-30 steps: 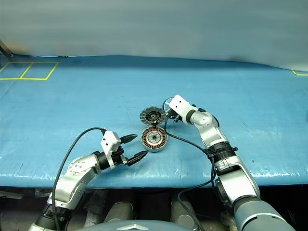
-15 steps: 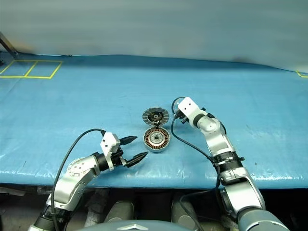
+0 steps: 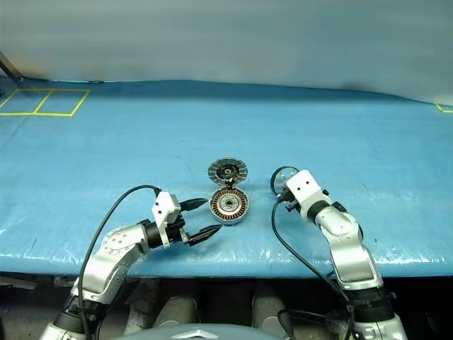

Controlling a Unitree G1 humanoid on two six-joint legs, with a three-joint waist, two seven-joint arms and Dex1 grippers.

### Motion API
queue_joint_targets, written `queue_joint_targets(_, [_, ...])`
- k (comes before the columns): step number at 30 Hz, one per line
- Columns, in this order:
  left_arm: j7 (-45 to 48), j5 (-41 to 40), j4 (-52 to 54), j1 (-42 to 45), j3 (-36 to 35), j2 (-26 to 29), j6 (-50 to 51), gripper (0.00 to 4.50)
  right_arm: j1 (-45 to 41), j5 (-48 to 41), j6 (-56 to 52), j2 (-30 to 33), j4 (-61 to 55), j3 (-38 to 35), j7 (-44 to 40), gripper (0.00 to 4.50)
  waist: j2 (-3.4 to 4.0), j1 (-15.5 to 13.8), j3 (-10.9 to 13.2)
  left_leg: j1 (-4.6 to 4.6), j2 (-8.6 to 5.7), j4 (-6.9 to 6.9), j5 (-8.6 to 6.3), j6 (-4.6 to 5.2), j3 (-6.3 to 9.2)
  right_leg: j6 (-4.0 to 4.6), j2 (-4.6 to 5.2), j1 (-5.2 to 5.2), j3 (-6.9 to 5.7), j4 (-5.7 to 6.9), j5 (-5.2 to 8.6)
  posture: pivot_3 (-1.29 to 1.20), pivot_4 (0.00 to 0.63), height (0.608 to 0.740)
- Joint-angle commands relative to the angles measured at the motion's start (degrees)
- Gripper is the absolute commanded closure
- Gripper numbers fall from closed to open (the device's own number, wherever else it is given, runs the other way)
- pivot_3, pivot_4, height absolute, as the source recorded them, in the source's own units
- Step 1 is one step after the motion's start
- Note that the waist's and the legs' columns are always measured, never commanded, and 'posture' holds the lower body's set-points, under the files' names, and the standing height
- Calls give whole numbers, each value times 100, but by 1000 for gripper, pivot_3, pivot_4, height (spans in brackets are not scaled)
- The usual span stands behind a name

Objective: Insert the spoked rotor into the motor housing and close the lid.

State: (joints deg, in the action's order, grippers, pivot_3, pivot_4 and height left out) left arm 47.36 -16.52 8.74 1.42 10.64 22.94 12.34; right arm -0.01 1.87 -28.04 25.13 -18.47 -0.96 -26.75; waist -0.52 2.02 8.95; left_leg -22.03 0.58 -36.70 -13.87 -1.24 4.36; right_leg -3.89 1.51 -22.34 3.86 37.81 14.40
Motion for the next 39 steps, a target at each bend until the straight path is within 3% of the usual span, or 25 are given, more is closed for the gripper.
queue_joint_targets(1, [128,-95,-35,135,-31,-10,-78,0,500,-965,-351,-106,-953,-524,-401,3141,2,-2,1,-4,0,0,0,0,-1,0,0,-4,1,0,0,0,150,740])
queue_joint_targets(6, [195,-84,-140,235,-32,-24,-86,0,818,-1883,-642,-270,-1545,-780,-591,3141,13,29,12,-18,4,-5,0,0,-7,-3,-3,-21,4,0,0,0,150,740])
queue_joint_targets(11, [241,-67,-239,319,-19,-46,-110,0,745,-2645,-862,-329,-2009,-589,-744,3141,15,12,15,-31,4,-17,0,0,-3,-1,-3,-27,0,0,2,0,150,740])
queue_joint_targets(24, [198,-21,-258,199,-88,-20,-188,0,-67,-2352,-764,-28,-1423,537,-736,3141,14,5,16,-55,1,-25,0,1,0,-10,-2,-46,-2,0,-4,0,150,740])
queue_joint_targets(39, [-9,-79,126,49,-261,50,-185,0,-499,-2145,-611,275,-1080,904,-924,3141,12,2,17,-58,0,-25,-1,1,2,-11,0,-46,-3,0,-6,0,150,740])
